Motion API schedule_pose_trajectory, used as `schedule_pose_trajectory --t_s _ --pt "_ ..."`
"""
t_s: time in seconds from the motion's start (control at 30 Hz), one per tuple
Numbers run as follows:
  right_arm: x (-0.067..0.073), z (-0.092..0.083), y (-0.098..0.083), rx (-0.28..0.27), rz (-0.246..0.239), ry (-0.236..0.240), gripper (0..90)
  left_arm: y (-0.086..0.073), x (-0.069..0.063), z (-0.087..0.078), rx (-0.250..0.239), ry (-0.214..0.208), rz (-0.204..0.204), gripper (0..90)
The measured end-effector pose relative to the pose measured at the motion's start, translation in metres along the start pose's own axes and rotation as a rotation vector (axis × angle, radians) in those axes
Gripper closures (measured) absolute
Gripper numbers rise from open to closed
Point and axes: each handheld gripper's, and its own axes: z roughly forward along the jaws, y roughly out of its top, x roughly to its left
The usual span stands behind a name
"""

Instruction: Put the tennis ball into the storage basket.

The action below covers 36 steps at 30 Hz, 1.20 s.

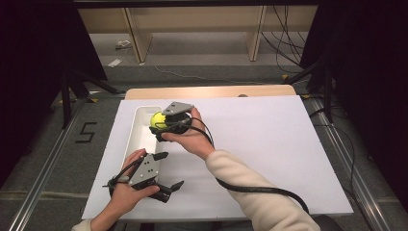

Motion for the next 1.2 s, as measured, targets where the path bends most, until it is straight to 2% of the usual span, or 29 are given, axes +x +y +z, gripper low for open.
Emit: schedule_pose_trajectory --t_s 1.2 --pt "0.003 0.011 0.004 0.014 0.004 0.022 26.2 0.0 -0.001 0.0 0.003 -0.004 0.004 0.2"
